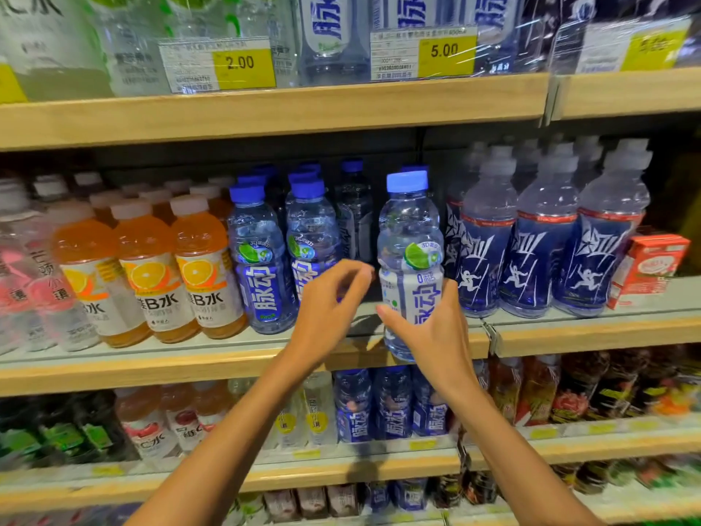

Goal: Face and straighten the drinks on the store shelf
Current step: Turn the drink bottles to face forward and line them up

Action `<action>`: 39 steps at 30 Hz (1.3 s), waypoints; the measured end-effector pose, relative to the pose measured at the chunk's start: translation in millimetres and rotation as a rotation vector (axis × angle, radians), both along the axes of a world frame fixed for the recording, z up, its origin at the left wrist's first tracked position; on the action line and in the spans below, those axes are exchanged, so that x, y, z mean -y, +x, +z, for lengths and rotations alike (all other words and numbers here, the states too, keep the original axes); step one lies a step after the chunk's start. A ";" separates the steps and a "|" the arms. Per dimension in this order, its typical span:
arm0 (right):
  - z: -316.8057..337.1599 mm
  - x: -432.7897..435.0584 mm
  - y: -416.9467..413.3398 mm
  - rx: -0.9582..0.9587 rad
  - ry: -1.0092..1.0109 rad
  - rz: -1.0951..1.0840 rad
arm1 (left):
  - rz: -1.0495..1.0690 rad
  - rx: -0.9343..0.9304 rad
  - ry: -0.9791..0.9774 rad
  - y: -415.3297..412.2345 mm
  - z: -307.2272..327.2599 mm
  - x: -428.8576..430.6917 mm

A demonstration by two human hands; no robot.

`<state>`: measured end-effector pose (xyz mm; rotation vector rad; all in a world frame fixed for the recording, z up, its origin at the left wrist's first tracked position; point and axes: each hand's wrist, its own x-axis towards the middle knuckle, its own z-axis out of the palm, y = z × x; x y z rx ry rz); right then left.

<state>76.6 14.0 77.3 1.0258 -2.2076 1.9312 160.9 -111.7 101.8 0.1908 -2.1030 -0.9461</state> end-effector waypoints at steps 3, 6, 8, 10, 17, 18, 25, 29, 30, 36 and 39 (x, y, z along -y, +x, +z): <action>-6.9 6.8 -15.1 -0.026 0.011 -0.085 | 0.079 0.140 -0.373 0.0 -33.9 5.1; -15.2 17.2 -25.1 -0.038 0.025 -0.169 | 0.061 0.292 -0.724 -1.3 -56.0 11.9; -18.6 24.7 -29.9 -0.042 0.009 -0.209 | 0.027 0.306 -0.908 -4.2 -62.8 18.2; -20.0 30.3 -35.5 -0.045 0.002 -0.226 | 0.022 0.292 -1.044 -7.8 -67.5 24.7; -24.6 20.0 -40.0 -0.107 0.059 -0.268 | 0.019 0.268 -1.081 -10.9 -73.0 31.7; -26.5 17.7 -37.4 -0.152 0.063 -0.297 | 0.023 0.264 -1.083 -10.6 -72.9 31.5; -25.9 27.8 -39.1 -0.210 0.136 -0.344 | 0.011 0.267 -1.059 -9.9 -71.5 29.3; -23.2 39.3 -43.4 -0.182 0.131 -0.373 | 0.010 0.254 -1.043 -9.1 -72.8 28.5; -23.0 41.8 -43.7 -0.184 0.132 -0.383 | 0.015 0.250 -1.043 -8.9 -73.5 28.7; -18.4 54.5 -53.2 -0.196 0.210 -0.451 | 0.029 0.233 -1.045 -8.4 -74.5 29.0; -13.3 60.3 -58.5 -0.185 0.267 -0.478 | 0.026 0.236 -1.041 -8.1 -74.5 28.6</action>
